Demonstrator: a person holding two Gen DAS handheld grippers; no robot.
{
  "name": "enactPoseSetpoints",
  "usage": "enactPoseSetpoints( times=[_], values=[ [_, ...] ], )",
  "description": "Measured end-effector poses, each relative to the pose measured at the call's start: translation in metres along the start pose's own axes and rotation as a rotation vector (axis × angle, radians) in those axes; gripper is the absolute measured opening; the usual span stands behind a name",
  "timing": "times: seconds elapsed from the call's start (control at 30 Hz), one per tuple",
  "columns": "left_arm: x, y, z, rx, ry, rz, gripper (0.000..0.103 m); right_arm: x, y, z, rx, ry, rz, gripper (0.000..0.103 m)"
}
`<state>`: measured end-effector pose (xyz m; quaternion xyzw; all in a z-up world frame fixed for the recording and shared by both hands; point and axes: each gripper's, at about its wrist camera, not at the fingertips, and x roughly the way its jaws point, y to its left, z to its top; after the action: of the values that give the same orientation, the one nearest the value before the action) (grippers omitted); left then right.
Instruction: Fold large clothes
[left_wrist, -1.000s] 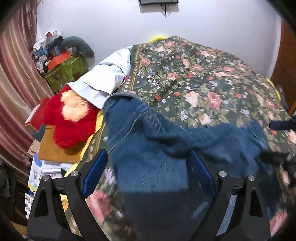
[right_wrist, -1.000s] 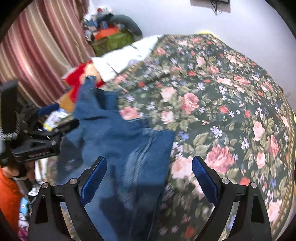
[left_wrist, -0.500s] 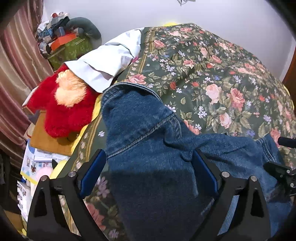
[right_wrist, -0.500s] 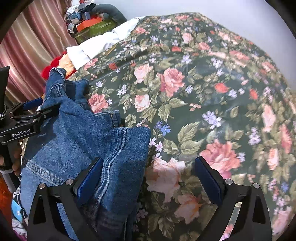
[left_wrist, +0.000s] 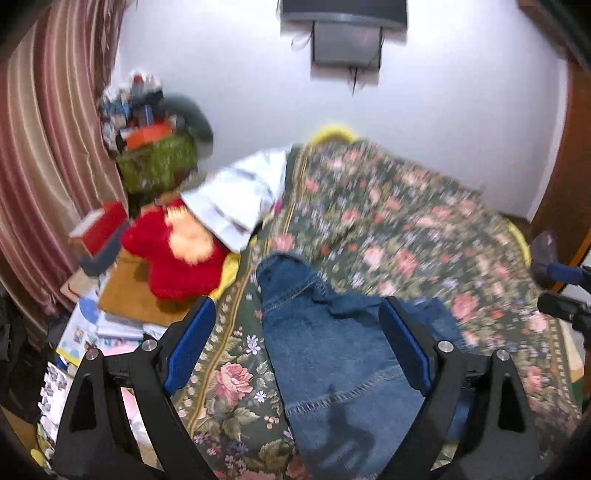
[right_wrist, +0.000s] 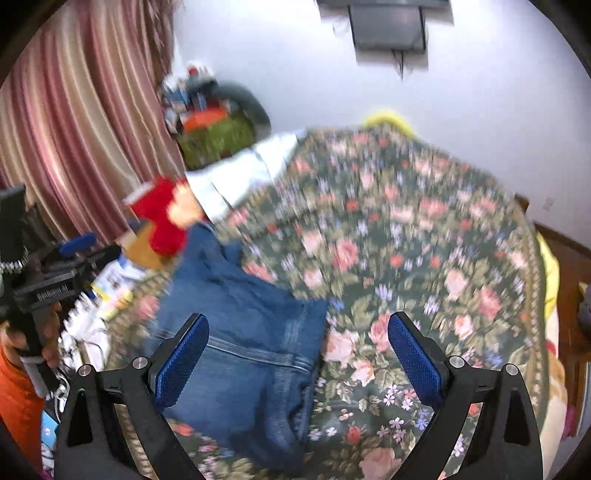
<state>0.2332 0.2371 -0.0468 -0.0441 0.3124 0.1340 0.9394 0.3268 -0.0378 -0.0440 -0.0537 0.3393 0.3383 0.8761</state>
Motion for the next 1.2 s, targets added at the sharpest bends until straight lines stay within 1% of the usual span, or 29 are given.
enactPoseSetpoints(
  times=[0.03,0.07,0.13,0.2,0.27,0.37,0.47,0.53,0.6,0.7,0.77,1.0,1.2],
  values=[
    [-0.010,-0.001,0.002,0.004,-0.022,-0.004,0.091,-0.015,0.004,0.002,-0.005,-0.034,0.005,0.097],
    [-0.033,-0.005,0.002,0.010,-0.069,-0.010,0.091,-0.032,0.010,0.003,-0.012,-0.074,0.011,0.097],
    [-0.062,-0.010,0.001,0.013,-0.126,-0.024,0.091,-0.063,0.021,0.003,-0.022,-0.147,0.023,0.097],
    [-0.100,-0.017,-0.004,0.009,-0.204,-0.050,0.091,-0.091,0.030,0.001,-0.025,-0.211,0.041,0.097],
    [-0.124,-0.022,-0.008,0.001,-0.254,-0.067,0.091,-0.117,0.039,-0.004,-0.025,-0.269,0.052,0.097],
    [-0.168,-0.031,-0.023,-0.016,-0.337,-0.100,0.091,-0.155,0.055,-0.017,-0.028,-0.358,0.054,0.097],
    [-0.201,-0.038,-0.039,-0.036,-0.406,-0.100,0.091,-0.183,0.067,-0.034,-0.033,-0.429,0.034,0.097],
    [-0.216,-0.042,-0.050,-0.054,-0.436,-0.105,0.091,-0.197,0.076,-0.046,-0.037,-0.462,0.024,0.097],
    [-0.226,-0.047,-0.057,-0.058,-0.455,-0.096,0.091,-0.208,0.085,-0.059,-0.037,-0.477,0.023,0.097],
    [-0.238,-0.056,-0.070,-0.048,-0.486,-0.045,0.091,-0.215,0.092,-0.074,-0.032,-0.489,0.011,0.097],
    [-0.241,-0.060,-0.076,-0.045,-0.490,-0.026,0.091,-0.218,0.095,-0.081,-0.026,-0.492,-0.005,0.097],
    [-0.244,-0.067,-0.086,-0.045,-0.470,-0.035,0.091,-0.217,0.100,-0.097,-0.025,-0.464,-0.029,0.097],
    [-0.242,-0.068,-0.089,-0.061,-0.458,-0.049,0.091,-0.218,0.099,-0.099,-0.023,-0.464,-0.029,0.097]
  ],
)
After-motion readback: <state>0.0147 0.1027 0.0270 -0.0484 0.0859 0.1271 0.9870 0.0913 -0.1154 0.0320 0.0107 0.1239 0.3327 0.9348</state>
